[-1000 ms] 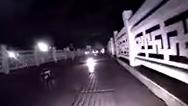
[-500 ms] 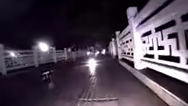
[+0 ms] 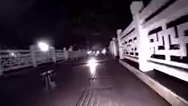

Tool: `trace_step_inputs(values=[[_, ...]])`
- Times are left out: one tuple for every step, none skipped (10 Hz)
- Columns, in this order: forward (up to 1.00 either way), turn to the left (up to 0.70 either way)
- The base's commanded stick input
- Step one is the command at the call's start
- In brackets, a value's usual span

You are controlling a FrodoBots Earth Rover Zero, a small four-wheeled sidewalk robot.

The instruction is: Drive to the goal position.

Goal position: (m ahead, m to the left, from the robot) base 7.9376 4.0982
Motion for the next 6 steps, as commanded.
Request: trace_step_inputs(values=[[0.45,0.00],[0.45,0.00],[0.45,0.00],[0.45,0.00],[0.45,0.00],[0.45,0.00]])
